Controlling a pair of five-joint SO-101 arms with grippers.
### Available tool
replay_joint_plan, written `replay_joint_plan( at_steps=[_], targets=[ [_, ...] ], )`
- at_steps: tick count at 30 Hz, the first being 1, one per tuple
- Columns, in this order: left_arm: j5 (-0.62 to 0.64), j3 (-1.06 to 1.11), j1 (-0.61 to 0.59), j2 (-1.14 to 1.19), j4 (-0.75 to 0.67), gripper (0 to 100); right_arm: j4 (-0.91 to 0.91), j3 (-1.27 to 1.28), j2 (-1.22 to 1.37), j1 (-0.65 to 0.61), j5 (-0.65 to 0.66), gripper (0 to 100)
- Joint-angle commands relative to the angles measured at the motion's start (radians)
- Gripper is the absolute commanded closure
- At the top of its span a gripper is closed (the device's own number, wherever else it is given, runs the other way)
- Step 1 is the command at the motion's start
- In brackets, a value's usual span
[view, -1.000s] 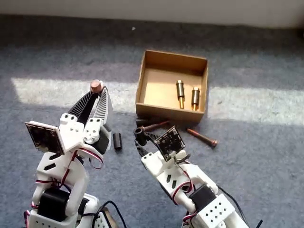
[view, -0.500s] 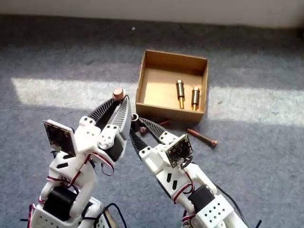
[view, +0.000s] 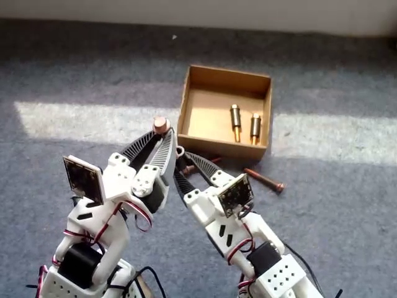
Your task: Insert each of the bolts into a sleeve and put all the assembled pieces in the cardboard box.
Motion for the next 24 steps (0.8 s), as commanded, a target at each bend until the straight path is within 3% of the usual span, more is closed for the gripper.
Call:
replay_joint_plan(
  at_steps=[1,6,13,24],
  targets=[
    [0.008,-0.004,0.007,-0.002,-0.031,99,-0.035,0.099,-0.018,0.019,0.014,99.2],
    [-0.06,-0.002,0.005,-0.002,-0.058,99,-0.035,0.102,-0.018,0.013,0.104,99.2],
    [-0.071,0.079,0.005,-0.002,-0.183,99,-0.035,0.102,-0.018,0.013,0.109,99.2],
    [-0.069,0.085,0.013,-0.002,-0.137,99,-0.036,0.102,-0.018,0.021,0.11,99.2]
  ],
)
